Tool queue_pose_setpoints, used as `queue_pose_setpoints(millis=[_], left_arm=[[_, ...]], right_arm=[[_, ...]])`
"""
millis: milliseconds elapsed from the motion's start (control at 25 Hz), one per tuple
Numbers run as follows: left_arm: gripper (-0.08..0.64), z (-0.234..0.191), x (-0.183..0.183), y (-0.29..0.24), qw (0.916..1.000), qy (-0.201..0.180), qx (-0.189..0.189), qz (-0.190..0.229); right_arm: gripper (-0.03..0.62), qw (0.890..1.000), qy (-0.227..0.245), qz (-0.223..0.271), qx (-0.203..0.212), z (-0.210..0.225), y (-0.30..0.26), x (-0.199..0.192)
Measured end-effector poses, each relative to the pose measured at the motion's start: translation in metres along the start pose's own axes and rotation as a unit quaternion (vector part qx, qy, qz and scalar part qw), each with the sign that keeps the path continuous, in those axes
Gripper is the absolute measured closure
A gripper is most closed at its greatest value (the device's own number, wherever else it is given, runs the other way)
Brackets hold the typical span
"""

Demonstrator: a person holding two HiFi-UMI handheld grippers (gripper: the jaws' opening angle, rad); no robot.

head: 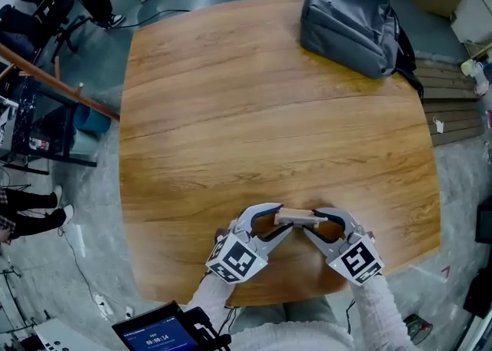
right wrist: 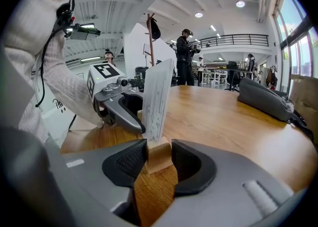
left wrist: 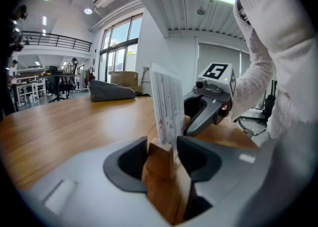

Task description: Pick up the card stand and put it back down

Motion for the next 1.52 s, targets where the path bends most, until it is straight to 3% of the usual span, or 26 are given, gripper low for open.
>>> queue_pose_setpoints(millis=[360,520,1000,1320,1520], left_arm=[[0.370,-0.001,0.001,0.001,1.0000,0.005,0.002,-0.003],[0.348,-0.001,0.000,0.004,0.9998,0.015,0.008,-0.009],[0.339,-0.002,0.016,0.044,0.9987,0.035,0.030,0.024],[0.374,0.021,0.045,0.065,0.9986,0.013,0.031,0.040],[0.434,0.041,0.062,0.087,0.9972,0.014,0.043,0.060]], right_arm=[[0.433,1.000,-0.030,0.007,0.000,0.000,-0.001,0.002],[0.392,0.999,-0.031,0.007,-0.004,-0.003,0.000,0.003],[0.376,0.996,-0.062,0.054,-0.034,0.003,0.043,0.018],[0.398,0.995,-0.050,0.073,-0.043,-0.012,0.069,0.042],[0.471,0.994,-0.035,0.097,-0.034,-0.034,0.091,0.059]])
Point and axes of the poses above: the fingertips, and each gripper's own axes: y backward along the fingers, z to its right, x out of its top, the point moved 5 cm from there along y, backward along the fingers, and after that the axes turned 6 degrees about -z, right-handed, at the moved point
